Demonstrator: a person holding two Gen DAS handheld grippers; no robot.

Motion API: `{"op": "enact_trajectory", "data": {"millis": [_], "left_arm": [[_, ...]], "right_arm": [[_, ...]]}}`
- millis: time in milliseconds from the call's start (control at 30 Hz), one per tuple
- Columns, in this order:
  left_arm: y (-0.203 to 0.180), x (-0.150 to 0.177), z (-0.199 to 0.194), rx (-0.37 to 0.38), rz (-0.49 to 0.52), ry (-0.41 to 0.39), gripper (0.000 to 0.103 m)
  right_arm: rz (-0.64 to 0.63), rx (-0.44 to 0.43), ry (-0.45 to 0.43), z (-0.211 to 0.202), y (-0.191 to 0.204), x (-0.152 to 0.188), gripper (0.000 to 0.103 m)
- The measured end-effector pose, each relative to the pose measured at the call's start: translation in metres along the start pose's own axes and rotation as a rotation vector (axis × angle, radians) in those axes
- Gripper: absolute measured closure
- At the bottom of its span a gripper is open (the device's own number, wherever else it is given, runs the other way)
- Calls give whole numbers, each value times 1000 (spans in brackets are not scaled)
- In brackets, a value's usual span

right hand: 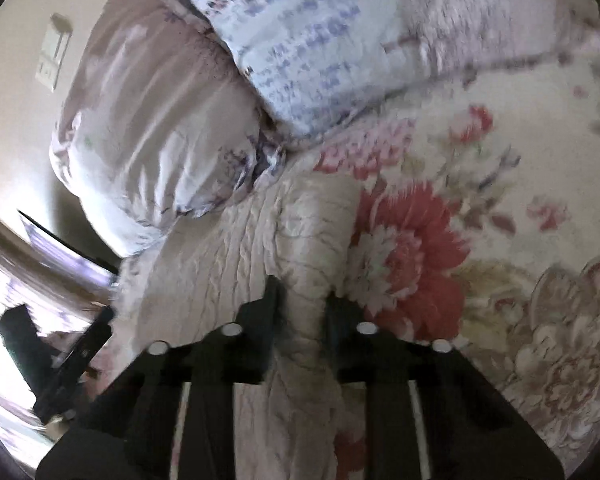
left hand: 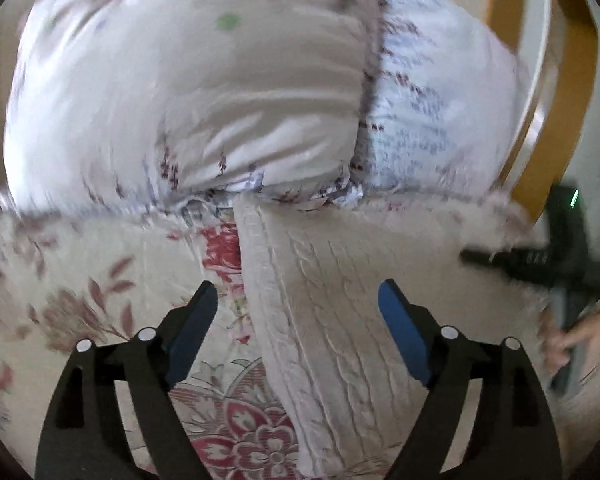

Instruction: Fold small clothes

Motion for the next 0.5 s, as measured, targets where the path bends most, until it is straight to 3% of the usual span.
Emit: {"op": "enact_trajectory", "data": {"millis": [67, 167, 367, 500], "left_arm": [[-8, 6, 5, -49, 56, 8, 19], [-10, 13, 15, -63, 66, 46, 19], [-11, 20, 21, -81, 53, 72, 18], [-11, 21, 19, -94, 57, 65, 16]], "right_arm": [[-11, 57, -19, -3, -1, -2, 92], [3, 140, 2, 3, -12, -1, 93], [-25, 199, 34, 9, -11, 2, 90], [-89, 258, 10, -2, -2, 1, 66]]}}
Point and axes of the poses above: each gripper's, at about its wrist camera, not at the fingertips, and z roughly the way its jaws point, y to its left, x to its underside, the point moved 3 cm from there along z, roughly the way its jaws point, and after that the axes turned 13 degrees about -z, right-handed, at the moved point
